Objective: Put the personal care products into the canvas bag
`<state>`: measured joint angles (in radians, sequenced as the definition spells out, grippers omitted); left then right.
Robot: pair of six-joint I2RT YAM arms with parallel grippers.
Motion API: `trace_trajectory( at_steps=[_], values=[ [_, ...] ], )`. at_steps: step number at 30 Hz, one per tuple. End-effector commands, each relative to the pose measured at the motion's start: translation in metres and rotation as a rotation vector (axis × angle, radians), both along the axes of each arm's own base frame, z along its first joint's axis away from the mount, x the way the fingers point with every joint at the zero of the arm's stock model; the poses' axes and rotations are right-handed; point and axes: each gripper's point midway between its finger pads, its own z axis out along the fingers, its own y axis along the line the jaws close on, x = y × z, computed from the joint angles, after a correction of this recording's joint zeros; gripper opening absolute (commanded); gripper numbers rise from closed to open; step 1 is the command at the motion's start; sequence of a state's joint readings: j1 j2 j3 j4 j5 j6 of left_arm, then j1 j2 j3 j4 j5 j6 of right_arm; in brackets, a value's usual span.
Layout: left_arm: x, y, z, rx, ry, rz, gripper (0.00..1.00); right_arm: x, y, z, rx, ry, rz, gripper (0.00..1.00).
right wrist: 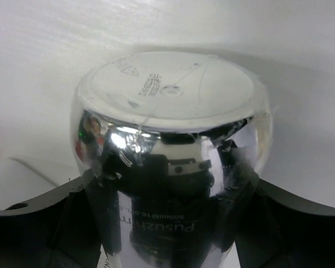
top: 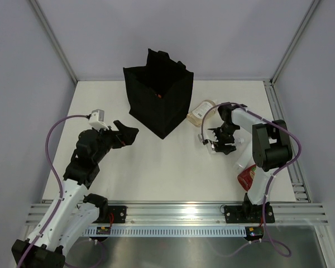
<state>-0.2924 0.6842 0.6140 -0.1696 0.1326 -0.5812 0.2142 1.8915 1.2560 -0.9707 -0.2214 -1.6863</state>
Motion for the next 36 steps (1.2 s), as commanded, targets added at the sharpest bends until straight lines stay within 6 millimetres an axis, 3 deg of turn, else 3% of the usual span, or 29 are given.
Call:
trace_trajectory(
  at_steps=[1,6,11,16,22,24,25,26,27,28,31,36],
  values=[
    [0.002,-0.008,0.016,-0.061,-0.067,-0.030,0.99,0.010,0.022,0.028,0.120,0.011,-0.171,0.11],
    [0.000,-0.010,0.013,-0.075,-0.064,-0.038,0.99,0.022,0.047,0.068,0.302,0.089,-0.383,0.01],
    [-0.001,-0.009,0.010,-0.075,-0.060,-0.038,0.99,0.015,0.060,0.102,0.475,0.296,-0.629,0.00],
    [0.000,-0.008,0.010,-0.071,-0.062,-0.035,0.99,0.002,0.088,0.159,0.722,0.529,-0.769,0.00],
    [0.002,-0.012,0.012,-0.082,-0.062,-0.046,0.99,-0.003,0.114,0.242,0.969,0.750,-0.842,0.00],
    [0.002,-0.013,0.014,-0.088,-0.064,-0.050,0.99,0.016,0.116,0.251,1.002,0.686,-0.865,0.00],
    [0.002,-0.013,0.015,-0.090,-0.066,-0.049,0.99,0.017,0.116,0.269,1.001,0.706,-0.959,0.00],
    [0.002,-0.013,0.015,-0.092,-0.065,-0.052,0.99,0.041,0.114,0.270,1.040,0.556,-0.962,0.00],
    [0.001,-0.013,0.015,-0.096,-0.067,-0.050,0.99,0.042,0.114,0.288,1.062,0.554,-1.056,0.00],
    [0.001,-0.013,0.014,-0.097,-0.065,-0.050,0.99,0.056,0.115,0.302,1.129,0.468,-1.026,0.00],
    [-0.001,-0.011,0.014,-0.103,-0.065,-0.043,0.99,0.070,0.119,0.328,1.184,0.385,-1.104,0.00],
    [-0.001,-0.011,0.013,-0.106,-0.062,-0.037,0.99,0.080,0.153,0.379,1.257,0.271,-1.115,0.00]
  ],
)
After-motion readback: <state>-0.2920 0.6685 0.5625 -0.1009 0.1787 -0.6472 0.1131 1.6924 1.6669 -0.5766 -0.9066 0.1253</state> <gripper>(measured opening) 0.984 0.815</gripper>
